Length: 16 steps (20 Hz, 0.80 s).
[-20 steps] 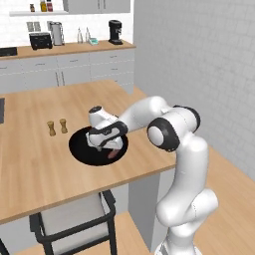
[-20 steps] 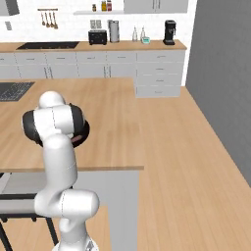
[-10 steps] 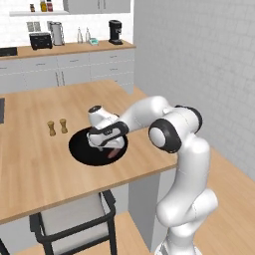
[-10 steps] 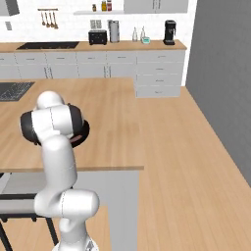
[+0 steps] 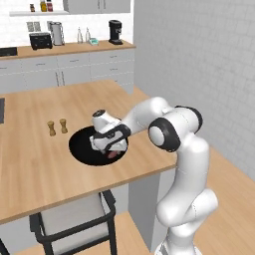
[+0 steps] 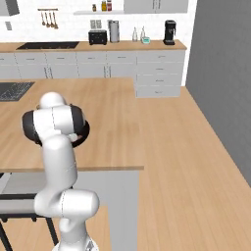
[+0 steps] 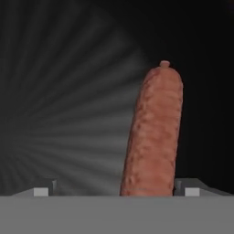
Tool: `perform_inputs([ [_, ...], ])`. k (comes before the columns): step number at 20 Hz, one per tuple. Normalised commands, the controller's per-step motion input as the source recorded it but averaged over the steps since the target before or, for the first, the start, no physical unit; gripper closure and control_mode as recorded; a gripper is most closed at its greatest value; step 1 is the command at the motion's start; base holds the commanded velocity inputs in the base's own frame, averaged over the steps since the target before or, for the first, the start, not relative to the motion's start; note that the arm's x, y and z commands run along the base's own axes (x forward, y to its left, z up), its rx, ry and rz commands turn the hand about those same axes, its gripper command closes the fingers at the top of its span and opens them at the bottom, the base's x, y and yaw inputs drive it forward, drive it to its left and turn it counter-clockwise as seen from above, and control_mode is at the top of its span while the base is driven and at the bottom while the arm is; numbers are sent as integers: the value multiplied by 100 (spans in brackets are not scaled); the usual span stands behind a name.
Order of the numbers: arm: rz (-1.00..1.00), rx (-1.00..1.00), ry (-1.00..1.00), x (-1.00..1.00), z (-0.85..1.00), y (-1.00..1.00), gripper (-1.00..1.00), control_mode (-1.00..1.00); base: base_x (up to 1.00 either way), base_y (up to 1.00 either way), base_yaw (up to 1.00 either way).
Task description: Place one bun and one sausage from the bowl on each plate.
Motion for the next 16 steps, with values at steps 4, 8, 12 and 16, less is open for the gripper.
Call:
perform_inputs([
  [4,0,-2,-3,26,-41,0,-100,-100,0,0,0],
  [8,0,-2,-5,17,-23,0,100,-100,0,0,0],
  [12,0,-1,-1,-10,-4,0,100,-100,0,0,0],
  [16,0,-1,-23,-67,5,-1,100,-100,0,0,0],
])
